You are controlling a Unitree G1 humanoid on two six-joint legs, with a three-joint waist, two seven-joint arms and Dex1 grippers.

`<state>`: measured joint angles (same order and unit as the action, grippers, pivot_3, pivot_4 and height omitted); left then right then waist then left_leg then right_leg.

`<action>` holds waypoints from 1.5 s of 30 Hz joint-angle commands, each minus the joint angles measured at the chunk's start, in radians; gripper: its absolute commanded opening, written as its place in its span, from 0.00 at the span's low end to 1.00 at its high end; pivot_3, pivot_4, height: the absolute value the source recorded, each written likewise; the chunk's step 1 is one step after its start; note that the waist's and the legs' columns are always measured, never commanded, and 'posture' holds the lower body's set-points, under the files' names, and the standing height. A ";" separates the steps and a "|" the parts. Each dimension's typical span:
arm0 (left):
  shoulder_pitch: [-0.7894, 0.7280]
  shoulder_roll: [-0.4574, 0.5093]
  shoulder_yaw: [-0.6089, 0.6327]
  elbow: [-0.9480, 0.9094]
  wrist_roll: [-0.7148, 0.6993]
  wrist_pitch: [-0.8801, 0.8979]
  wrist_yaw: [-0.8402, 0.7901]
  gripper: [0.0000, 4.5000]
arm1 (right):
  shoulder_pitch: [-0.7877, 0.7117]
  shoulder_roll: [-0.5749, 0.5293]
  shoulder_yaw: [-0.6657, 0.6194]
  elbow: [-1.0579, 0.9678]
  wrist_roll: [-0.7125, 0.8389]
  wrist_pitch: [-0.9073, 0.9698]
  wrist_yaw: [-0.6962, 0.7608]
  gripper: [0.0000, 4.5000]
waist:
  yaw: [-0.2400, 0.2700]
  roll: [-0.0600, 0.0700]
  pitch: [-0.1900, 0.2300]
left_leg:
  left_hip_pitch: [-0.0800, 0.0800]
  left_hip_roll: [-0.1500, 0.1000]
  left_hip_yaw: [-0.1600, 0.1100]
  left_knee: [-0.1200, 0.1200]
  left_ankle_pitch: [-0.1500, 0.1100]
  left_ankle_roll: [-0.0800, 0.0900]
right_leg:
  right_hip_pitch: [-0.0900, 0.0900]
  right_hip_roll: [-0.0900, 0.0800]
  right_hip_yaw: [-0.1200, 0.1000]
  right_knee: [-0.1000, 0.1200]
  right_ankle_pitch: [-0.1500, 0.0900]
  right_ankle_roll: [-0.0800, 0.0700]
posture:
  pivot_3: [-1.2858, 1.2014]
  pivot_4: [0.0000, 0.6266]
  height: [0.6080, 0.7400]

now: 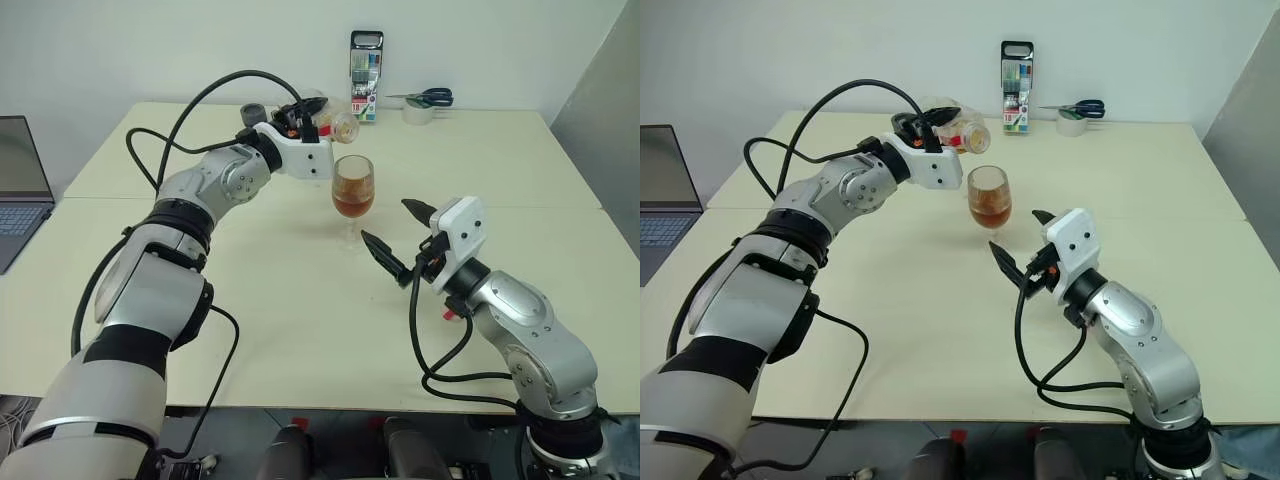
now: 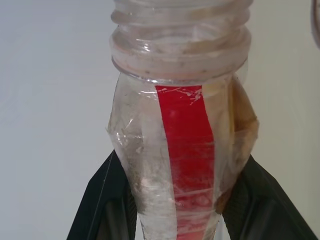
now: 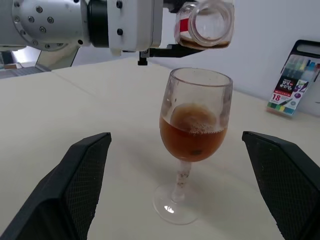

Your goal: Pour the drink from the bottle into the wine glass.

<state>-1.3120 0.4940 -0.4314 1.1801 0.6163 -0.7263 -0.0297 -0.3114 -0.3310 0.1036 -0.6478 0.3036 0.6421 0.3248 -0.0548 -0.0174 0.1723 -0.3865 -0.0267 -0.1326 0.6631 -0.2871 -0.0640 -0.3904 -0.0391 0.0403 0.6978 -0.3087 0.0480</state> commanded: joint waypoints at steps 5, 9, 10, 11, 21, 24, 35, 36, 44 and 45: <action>0.061 -0.066 0.210 -0.096 -0.293 0.143 -0.210 0.39 | -0.025 -0.008 -0.003 -0.023 -0.004 -0.044 0.025 1.00 | -0.001 0.000 0.000 | 0.000 0.000 0.000 0.000 0.000 0.000 | 0.000 0.000 0.000 0.000 0.000 0.000 | 0.52 0.24 1.00; 0.116 -0.077 0.373 -0.158 -0.485 0.383 -0.307 0.38 | -0.037 -0.077 0.011 -0.048 0.053 0.040 0.113 1.00 | -0.006 0.000 0.000 | 0.000 0.000 0.000 0.001 0.000 0.000 | 0.000 0.000 0.000 0.000 0.000 0.000 | 0.52 0.24 1.00; 0.135 -0.076 0.402 -0.183 -0.520 0.433 -0.327 0.38 | -0.044 -0.091 0.014 -0.053 0.070 0.064 0.129 1.00 | -0.009 0.000 0.000 | 0.000 0.000 0.000 0.001 0.000 0.000 | 0.000 0.000 0.000 0.000 0.000 0.000 | 0.52 0.24 1.00; 0.155 -0.073 0.424 -0.210 -0.546 0.481 -0.343 0.38 | -0.052 -0.104 0.015 -0.057 0.087 0.087 0.142 1.00 | -0.012 0.000 0.000 | 0.001 0.001 0.000 0.001 0.000 0.000 | 0.000 0.000 0.000 0.001 0.000 0.000 | 0.52 0.24 1.00; 0.466 -0.029 0.614 -0.622 -0.767 0.951 -0.386 0.38 | -0.224 -0.123 0.058 -0.001 0.164 0.314 0.157 1.00 | -0.029 0.000 -0.001 | 0.002 0.002 -0.005 0.000 0.000 0.000 | 0.000 0.000 0.000 0.002 0.000 0.000 | 0.52 0.24 1.00; 0.532 -0.026 0.630 -0.700 -0.781 1.023 -0.375 0.38 | -0.260 -0.113 0.089 0.024 0.158 0.307 0.168 1.00 | -0.025 0.000 -0.001 | 0.002 0.002 -0.005 0.001 0.000 0.000 | 0.000 -0.001 0.000 0.001 0.000 0.000 | 0.52 0.24 1.00; 0.617 -0.050 0.652 -0.764 -0.806 1.073 -0.354 0.54 | -0.296 -0.103 0.120 0.061 0.137 0.287 0.168 1.00 | -0.020 -0.002 -0.002 | 0.002 0.002 -0.004 0.001 0.000 0.000 | 0.001 -0.002 0.001 0.001 0.000 0.000 | 0.52 0.24 1.00; 0.621 -0.050 0.652 -0.765 -0.806 1.066 -0.349 0.60 | -0.296 -0.103 0.119 0.060 0.136 0.288 0.167 1.00 | -0.019 -0.002 -0.002 | 0.002 0.002 -0.004 0.001 0.000 0.000 | 0.001 -0.002 0.001 0.001 0.000 0.000 | 0.52 0.24 1.00; 0.683 -0.064 0.637 -0.829 -0.796 1.020 -0.339 1.00 | -0.268 -0.103 0.115 0.057 0.113 0.284 0.139 1.00 | -0.013 -0.002 -0.002 | 0.002 0.002 -0.004 0.001 0.000 0.000 | 0.000 -0.002 0.001 0.001 0.000 0.000 | 0.52 0.24 1.00; 0.692 -0.063 0.631 -0.839 -0.792 1.014 -0.340 1.00 | -0.258 -0.103 0.120 0.060 0.102 0.273 0.134 1.00 | -0.012 -0.002 -0.002 | 0.002 0.002 -0.004 0.001 0.000 0.000 | 0.000 -0.002 0.001 0.001 0.000 0.000 | 0.52 0.24 1.00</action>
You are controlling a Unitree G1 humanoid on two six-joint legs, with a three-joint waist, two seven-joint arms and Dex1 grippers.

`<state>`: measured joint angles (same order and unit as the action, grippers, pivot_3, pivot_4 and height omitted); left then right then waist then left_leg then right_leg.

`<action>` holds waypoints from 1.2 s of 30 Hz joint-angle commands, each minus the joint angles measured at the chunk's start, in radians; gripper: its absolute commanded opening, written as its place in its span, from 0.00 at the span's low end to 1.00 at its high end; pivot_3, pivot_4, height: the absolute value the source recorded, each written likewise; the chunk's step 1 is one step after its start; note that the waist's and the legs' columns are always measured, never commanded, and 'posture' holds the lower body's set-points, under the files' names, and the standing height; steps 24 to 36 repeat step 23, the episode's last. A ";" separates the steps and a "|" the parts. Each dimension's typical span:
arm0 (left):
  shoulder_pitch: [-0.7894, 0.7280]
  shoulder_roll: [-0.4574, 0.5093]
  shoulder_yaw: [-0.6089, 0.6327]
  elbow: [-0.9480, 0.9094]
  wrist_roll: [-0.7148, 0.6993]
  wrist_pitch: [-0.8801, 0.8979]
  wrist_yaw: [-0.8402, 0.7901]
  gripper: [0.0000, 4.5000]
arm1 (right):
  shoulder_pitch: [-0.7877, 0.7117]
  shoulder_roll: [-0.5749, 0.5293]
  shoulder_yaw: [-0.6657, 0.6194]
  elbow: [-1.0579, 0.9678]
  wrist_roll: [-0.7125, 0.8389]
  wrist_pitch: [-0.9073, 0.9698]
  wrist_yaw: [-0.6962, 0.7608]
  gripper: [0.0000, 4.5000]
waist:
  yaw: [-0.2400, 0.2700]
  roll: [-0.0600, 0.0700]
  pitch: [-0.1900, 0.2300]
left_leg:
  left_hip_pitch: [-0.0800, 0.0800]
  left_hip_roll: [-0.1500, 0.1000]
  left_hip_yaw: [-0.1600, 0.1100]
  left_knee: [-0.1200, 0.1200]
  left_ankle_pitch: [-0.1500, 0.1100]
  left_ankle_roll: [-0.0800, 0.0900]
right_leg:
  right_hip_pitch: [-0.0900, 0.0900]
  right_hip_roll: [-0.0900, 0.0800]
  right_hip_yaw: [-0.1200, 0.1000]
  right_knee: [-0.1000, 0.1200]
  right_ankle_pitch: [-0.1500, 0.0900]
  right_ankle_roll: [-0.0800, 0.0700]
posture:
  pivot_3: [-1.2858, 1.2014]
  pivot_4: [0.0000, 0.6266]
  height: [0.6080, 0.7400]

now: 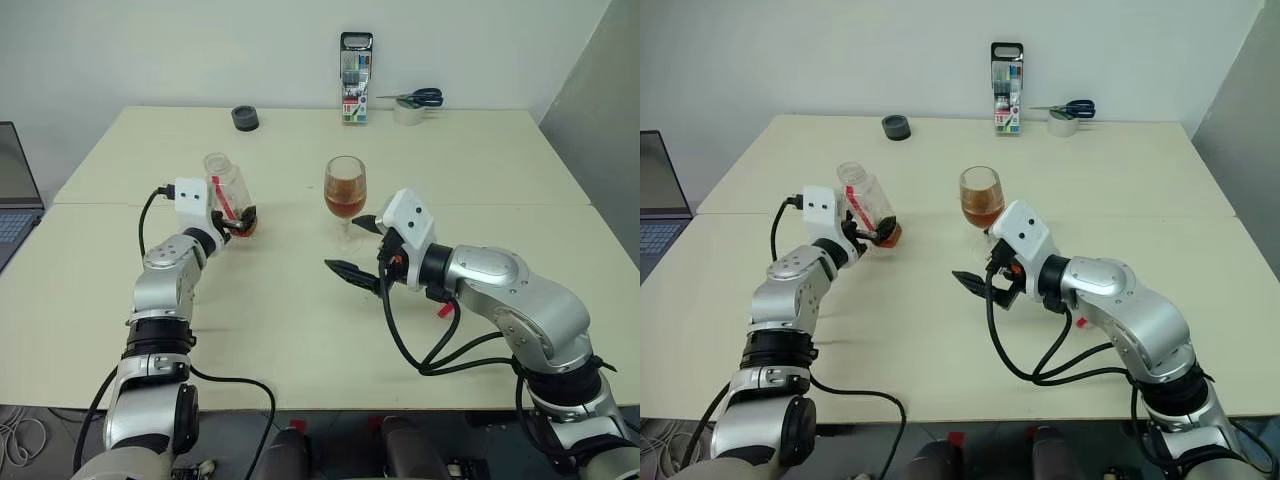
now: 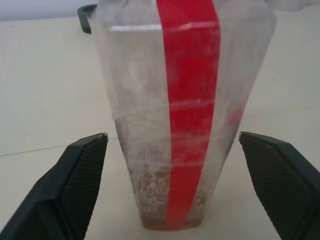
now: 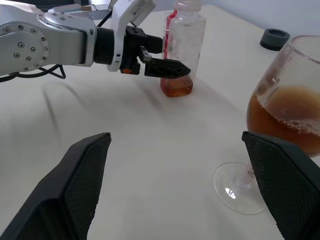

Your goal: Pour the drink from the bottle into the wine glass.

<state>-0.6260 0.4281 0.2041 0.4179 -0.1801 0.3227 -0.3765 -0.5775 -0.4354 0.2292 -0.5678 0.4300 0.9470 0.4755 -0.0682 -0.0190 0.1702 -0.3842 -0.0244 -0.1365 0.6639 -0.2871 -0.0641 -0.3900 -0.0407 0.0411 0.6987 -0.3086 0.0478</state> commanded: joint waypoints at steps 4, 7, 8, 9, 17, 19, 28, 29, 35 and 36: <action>0.062 -0.003 0.003 -0.158 -0.008 -0.025 0.008 1.00 | 0.121 -0.009 0.018 0.019 -0.124 -0.178 -0.040 1.00 | 0.010 -0.001 -0.001 | 0.000 0.000 0.000 0.000 0.000 0.000 | 0.000 0.000 0.000 -0.001 0.000 0.000 | 0.52 0.24 1.00; 0.142 -0.012 0.019 -0.253 -0.013 0.019 0.045 1.00 | 0.281 0.037 -0.025 0.065 -0.196 -0.356 -0.112 1.00 | 0.012 -0.001 -0.001 | 0.000 0.001 0.000 -0.001 0.000 0.000 | 0.000 -0.001 0.000 -0.001 0.000 0.000 | 0.52 0.24 1.00; 0.166 -0.017 0.022 -0.281 -0.014 0.030 0.059 1.00 | 0.324 0.062 -0.044 0.083 -0.216 -0.407 -0.145 1.00 | 0.013 -0.001 -0.001 | 0.000 0.001 0.001 -0.001 0.000 0.000 | 0.000 -0.001 0.001 -0.001 0.000 0.000 | 0.52 0.24 1.00; 0.201 -0.018 0.016 -0.316 0.003 0.039 0.078 1.00 | 0.374 0.095 -0.067 0.122 -0.247 -0.487 -0.195 1.00 | 0.012 -0.001 -0.001 | 0.000 0.001 0.001 -0.001 0.000 0.000 | 0.000 -0.001 0.001 -0.001 0.000 0.000 | 0.52 0.24 1.00; 0.344 -0.056 0.007 -0.477 -0.016 0.044 0.098 1.00 | 0.509 0.237 -0.166 0.335 -0.360 -0.809 -0.362 1.00 | 0.017 -0.001 -0.001 | 0.004 0.001 0.002 -0.001 0.000 0.000 | 0.002 0.002 0.002 0.000 0.000 0.000 | 0.52 0.24 1.00; 0.358 -0.065 0.016 -0.485 -0.033 0.041 0.089 1.00 | 0.505 0.243 -0.179 0.367 -0.380 -0.841 -0.372 1.00 | 0.016 -0.001 -0.001 | 0.004 0.002 0.003 -0.002 0.000 0.000 | 0.002 0.003 0.002 0.000 0.000 0.000 | 0.52 0.24 1.00; 0.365 -0.067 0.028 -0.477 -0.037 0.004 0.092 1.00 | 0.493 0.237 -0.189 0.402 -0.392 -0.876 -0.355 1.00 | 0.018 -0.001 -0.001 | 0.004 0.002 0.003 -0.002 0.000 0.000 | 0.002 0.002 0.002 -0.001 0.000 0.000 | 0.52 0.24 1.00; 0.365 -0.067 0.028 -0.477 -0.037 0.004 0.092 1.00 | 0.493 0.237 -0.189 0.402 -0.392 -0.876 -0.355 1.00 | 0.018 -0.001 -0.001 | 0.004 0.002 0.003 -0.002 0.000 0.000 | 0.002 0.002 0.002 -0.001 0.000 0.000 | 0.52 0.24 1.00; 0.365 -0.067 0.028 -0.477 -0.037 0.004 0.092 1.00 | 0.493 0.237 -0.189 0.402 -0.392 -0.876 -0.355 1.00 | 0.018 -0.001 -0.001 | 0.004 0.002 0.003 -0.002 0.000 0.000 | 0.002 0.002 0.002 -0.001 0.000 0.000 | 0.52 0.24 1.00; 0.365 -0.067 0.028 -0.477 -0.037 0.004 0.092 1.00 | 0.493 0.237 -0.189 0.402 -0.392 -0.876 -0.355 1.00 | 0.018 -0.001 -0.001 | 0.004 0.002 0.003 -0.002 0.000 0.000 | 0.002 0.002 0.002 -0.001 0.000 0.000 | 0.52 0.24 1.00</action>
